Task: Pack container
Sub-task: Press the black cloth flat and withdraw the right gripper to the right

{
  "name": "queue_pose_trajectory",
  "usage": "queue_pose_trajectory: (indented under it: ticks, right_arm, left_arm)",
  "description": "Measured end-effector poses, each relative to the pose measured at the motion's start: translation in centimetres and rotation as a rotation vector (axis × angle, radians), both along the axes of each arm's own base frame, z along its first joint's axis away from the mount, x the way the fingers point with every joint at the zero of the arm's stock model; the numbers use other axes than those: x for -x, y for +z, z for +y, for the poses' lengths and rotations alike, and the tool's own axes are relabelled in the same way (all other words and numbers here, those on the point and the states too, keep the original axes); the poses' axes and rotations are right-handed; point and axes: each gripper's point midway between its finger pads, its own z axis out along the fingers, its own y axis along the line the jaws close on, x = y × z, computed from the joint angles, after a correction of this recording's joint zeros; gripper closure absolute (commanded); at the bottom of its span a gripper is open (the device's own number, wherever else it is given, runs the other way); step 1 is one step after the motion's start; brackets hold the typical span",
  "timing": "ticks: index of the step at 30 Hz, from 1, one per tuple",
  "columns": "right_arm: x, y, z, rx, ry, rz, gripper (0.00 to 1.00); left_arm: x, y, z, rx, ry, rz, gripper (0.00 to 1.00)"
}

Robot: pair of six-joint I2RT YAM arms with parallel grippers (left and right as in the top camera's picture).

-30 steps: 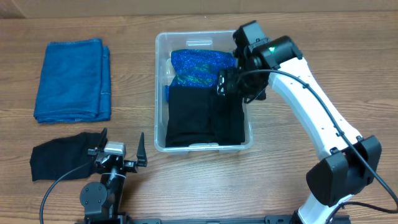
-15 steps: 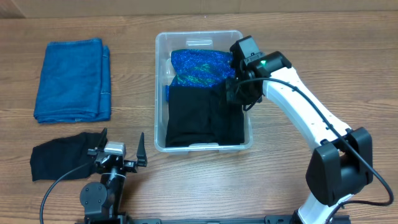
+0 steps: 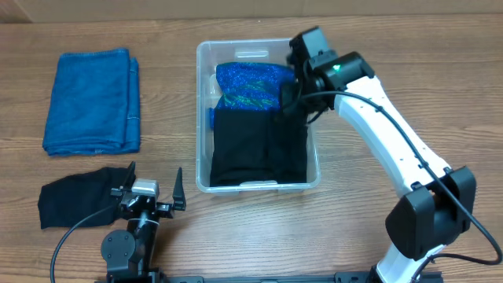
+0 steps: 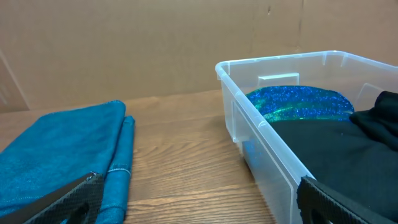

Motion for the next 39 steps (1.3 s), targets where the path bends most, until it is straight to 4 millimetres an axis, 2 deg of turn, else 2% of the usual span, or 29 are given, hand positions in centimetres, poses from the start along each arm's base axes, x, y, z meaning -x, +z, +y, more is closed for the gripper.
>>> queue_pose_trajectory:
  ticks: [4,6,7,8,10,15,17,18,19,20,21,22,23,25,27,29,30,32,34,36,38,39]
  right_arm:
    - [-0.3,-0.8,0.1,-0.001,-0.001,-0.002,0.88]
    - [-0.3,-3.5,0.1,0.025,0.0,0.059,0.89]
    - [-0.1,-6.8,0.0,0.058,0.0,0.131,0.89]
    - [0.1,-8.5,0.0,0.075,0.0,0.168,0.89]
    - [0.2,-9.4,0.1,0.084,0.005,0.187,0.88]
    - [0.3,-9.5,0.0,0.1,0.003,0.188,0.89]
    - [0.7,-9.2,-0.4,0.127,0.002,0.21,0.83]
    - [0.8,-8.4,-0.6,0.148,-0.001,0.221,0.68]
    - [0.3,-6.8,-0.8,0.161,-0.007,0.206,0.25]
    - [-0.3,-5.2,-0.7,0.164,-0.01,0.187,0.05]
    - [-1.3,-2.4,-0.7,0.163,-0.017,0.136,0.0]
    - [-2.0,0.0,-0.7,0.158,-0.026,0.088,0.0]
    - [-2.7,3.6,-0.7,0.142,-0.035,0.013,0.0]
    - [-2.9,9.1,-1.3,0.116,-0.071,-0.084,0.0]
    - [-2.0,12.5,-2.9,0.105,-0.142,-0.124,0.0]
    - [-1.9,15.8,-6.1,0.084,-0.269,-0.182,0.0]
    - [-2.0,16.7,-7.5,0.074,-0.321,-0.201,0.0]
    - [-2.2,18.4,-12.5,0.037,-0.472,-0.22,0.0]
    - [-2.2,18.9,-16.1,-0.002,-0.565,-0.21,0.0]
    - [-1.6,18.3,-20.1,-0.012,-0.666,-0.171,0.0]
    - [-0.5,16.8,-23.3,0.003,-0.748,-0.106,0.0]
    - [-0.1,16.1,-24.3,0.008,-0.773,-0.079,0.0]
  left_arm:
    - [0.0,0.0,0.0,0.0,0.0,0.0,0.0]
    - [0.0,0.0,0.0,0.0,0.0,0.0,0.0]
    - [0.0,0.0,0.0,0.0,0.0,0.0,0.0]
    - [0.0,0.0,0.0,0.0,0.0,0.0,0.0]
    - [0.0,0.0,0.0,0.0,0.0,0.0,0.0]
    - [0.0,0.0,0.0,0.0,0.0,0.0,0.0]
    - [0.0,0.0,0.0,0.0,0.0,0.0,0.0]
    - [0.0,0.0,0.0,0.0,0.0,0.0,0.0]
    - [0.0,0.0,0.0,0.0,0.0,-0.001,0.0]
    - [0.0,0.0,0.0,0.0,0.0,0.0,0.0]
    - [0.0,0.0,0.0,0.0,0.0,0.0,0.0]
    - [0.0,0.0,0.0,0.0,0.0,0.0,0.0]
    - [0.0,0.0,0.0,0.0,0.0,0.0,0.0]
    - [0.0,0.0,0.0,0.0,0.0,0.0,0.0]
    - [0.0,0.0,0.0,0.0,0.0,0.0,0.0]
    - [0.0,0.0,0.0,0.0,0.0,0.0,0.0]
    - [0.0,0.0,0.0,0.0,0.0,0.0,0.0]
    - [0.0,0.0,0.0,0.0,0.0,0.0,0.0]
    - [0.0,0.0,0.0,0.0,0.0,0.0,0.0]
    - [0.0,0.0,0.0,0.0,0.0,0.0,0.0]
    - [0.0,0.0,0.0,0.0,0.0,0.0,0.0]
    - [0.0,0.0,0.0,0.0,0.0,0.0,0.0]
